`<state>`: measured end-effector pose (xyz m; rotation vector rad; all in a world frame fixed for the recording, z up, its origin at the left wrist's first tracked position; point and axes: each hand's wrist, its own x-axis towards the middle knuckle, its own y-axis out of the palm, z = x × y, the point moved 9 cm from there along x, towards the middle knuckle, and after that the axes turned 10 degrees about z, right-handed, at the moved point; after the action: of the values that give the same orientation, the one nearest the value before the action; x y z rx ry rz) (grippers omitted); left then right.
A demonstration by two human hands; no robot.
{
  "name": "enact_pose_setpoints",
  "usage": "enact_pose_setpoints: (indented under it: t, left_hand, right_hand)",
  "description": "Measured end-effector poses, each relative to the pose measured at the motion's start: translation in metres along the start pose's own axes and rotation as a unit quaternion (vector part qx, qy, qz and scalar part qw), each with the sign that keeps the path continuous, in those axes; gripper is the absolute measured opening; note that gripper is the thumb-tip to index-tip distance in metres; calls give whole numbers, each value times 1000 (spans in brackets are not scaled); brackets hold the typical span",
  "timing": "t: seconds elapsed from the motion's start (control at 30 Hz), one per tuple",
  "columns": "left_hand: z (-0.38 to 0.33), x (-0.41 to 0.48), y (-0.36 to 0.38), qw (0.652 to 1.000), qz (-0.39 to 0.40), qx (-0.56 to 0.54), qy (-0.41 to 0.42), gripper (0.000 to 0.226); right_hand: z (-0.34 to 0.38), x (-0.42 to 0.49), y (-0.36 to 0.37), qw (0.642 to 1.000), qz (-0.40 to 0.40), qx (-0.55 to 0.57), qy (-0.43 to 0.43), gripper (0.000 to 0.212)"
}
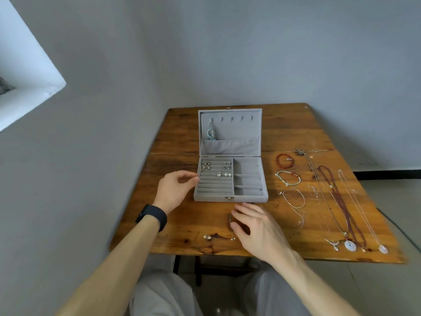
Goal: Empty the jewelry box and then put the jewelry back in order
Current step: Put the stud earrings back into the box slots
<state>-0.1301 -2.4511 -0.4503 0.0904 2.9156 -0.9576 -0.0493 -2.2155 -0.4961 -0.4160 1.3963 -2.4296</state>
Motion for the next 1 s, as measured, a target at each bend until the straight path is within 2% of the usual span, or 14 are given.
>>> enact_pose_setpoints:
  t: [0.1, 0.23, 0.47, 0.67, 0.77, 0.9, 1.0]
  left_hand:
    - [-15, 17, 12, 997, 11, 72, 15, 13]
    - [-23, 37, 23, 994, 10, 107, 7, 17]
    - [-32, 51, 45, 984, 30, 178, -2, 16]
    - [-38, 52, 49, 971, 14, 241, 3, 17]
    - [-49, 50, 50, 947, -4, 320, 36, 19]
    - [-67, 46, 59, 881, -7, 463, 96, 25]
    - [-74, 46, 66, 842, 3, 527, 111, 23]
  right_hand:
    - [-1, -6, 2, 1000, -7, 17, 12, 51]
    - [-3, -22, 1, 998, -54, 11, 8, 44]
    - [-1, -28, 7, 998, -60, -20, -3, 43]
    - [1, -29, 8, 998, -63, -27, -13, 44]
    - [2, -30, 8, 997, -65, -25, -15, 44]
    - [3, -31, 7, 997, -73, -26, -16, 43]
    - [3, -31, 6, 997, -75, -28, -14, 43]
